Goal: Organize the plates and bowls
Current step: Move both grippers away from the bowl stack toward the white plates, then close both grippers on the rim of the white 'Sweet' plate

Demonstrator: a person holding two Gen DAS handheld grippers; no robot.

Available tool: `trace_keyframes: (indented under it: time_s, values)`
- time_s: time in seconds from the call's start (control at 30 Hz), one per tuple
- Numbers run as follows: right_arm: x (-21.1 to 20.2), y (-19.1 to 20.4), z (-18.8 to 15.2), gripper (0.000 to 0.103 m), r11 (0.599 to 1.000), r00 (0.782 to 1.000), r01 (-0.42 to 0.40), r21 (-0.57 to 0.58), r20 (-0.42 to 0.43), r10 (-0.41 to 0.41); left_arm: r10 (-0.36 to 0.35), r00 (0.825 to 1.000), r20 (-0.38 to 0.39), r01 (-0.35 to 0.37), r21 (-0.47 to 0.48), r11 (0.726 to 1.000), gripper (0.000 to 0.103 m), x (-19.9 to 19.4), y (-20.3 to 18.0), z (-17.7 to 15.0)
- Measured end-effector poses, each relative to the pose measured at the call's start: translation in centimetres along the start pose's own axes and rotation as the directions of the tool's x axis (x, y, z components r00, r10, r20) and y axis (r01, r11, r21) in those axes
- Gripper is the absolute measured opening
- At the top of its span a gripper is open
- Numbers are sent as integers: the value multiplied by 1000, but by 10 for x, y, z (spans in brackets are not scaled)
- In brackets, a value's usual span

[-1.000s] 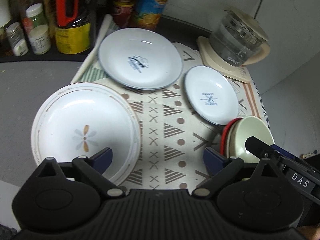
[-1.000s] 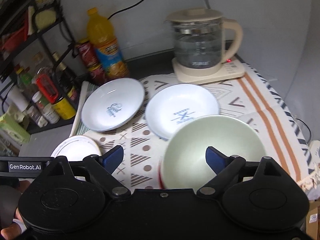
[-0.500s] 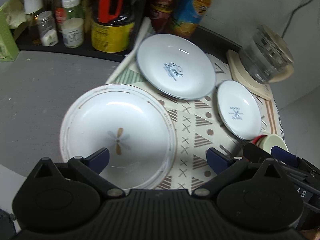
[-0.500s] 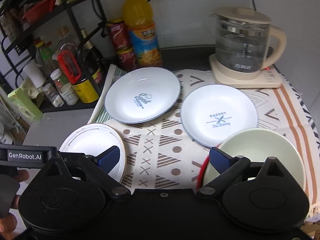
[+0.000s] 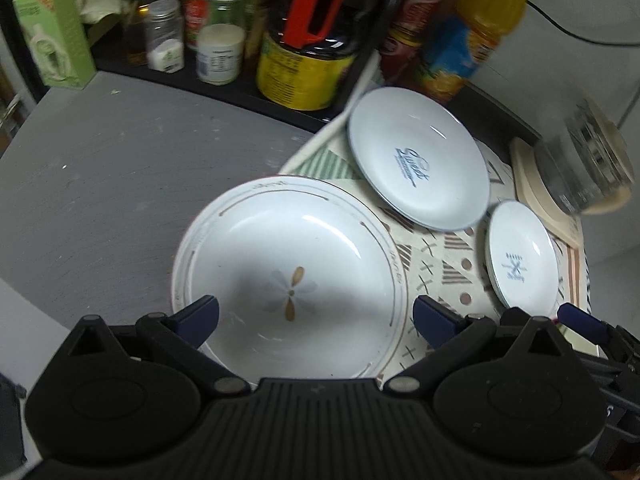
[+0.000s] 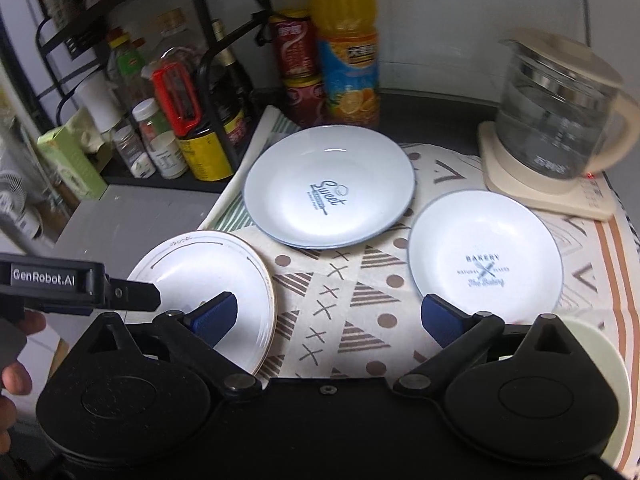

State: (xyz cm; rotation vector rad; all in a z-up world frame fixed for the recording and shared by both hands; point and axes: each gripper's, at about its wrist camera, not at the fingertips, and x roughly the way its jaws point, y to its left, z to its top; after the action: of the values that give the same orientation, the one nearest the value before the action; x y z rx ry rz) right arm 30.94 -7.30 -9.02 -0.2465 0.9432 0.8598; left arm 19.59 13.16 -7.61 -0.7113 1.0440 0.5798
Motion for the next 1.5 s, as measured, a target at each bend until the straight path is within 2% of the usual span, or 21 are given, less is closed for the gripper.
trace_keyframes:
  time_s: [0.37, 0.6, 0.77, 0.97, 1.13, 1.3, 1.5]
  values:
    - [23, -20, 33, 99, 998, 1000, -16, -58, -23, 15, 8, 1000, 25, -5, -124, 992, 101, 5, 1, 23]
    - [45, -41, 55, 87, 1000, 999, -13, -26, -38, 12, -11, 999, 54, 20, -176, 984, 100, 18, -2, 41]
    - [66, -59, 70, 79, 1000, 999, -9, 29, -49, 10, -52, 996, 73, 65, -194, 979, 97, 29, -4, 55]
    - [93, -78, 81, 60, 993, 997, 3, 118, -77, 7, -116, 991, 68, 129, -246, 961, 76, 55, -4, 76]
    - [112, -94, 86, 49, 983, 995, 16, 181, -101, 2, -138, 988, 66, 152, -281, 948, 57, 76, -3, 89]
    - [132, -112, 89, 35, 969, 993, 23, 246, -121, 8, -152, 986, 65, 165, -310, 936, 45, 98, -4, 99]
    - [150, -115, 93, 34, 962, 990, 15, 272, -137, 24, -165, 985, 55, 174, -328, 929, 34, 119, -7, 106]
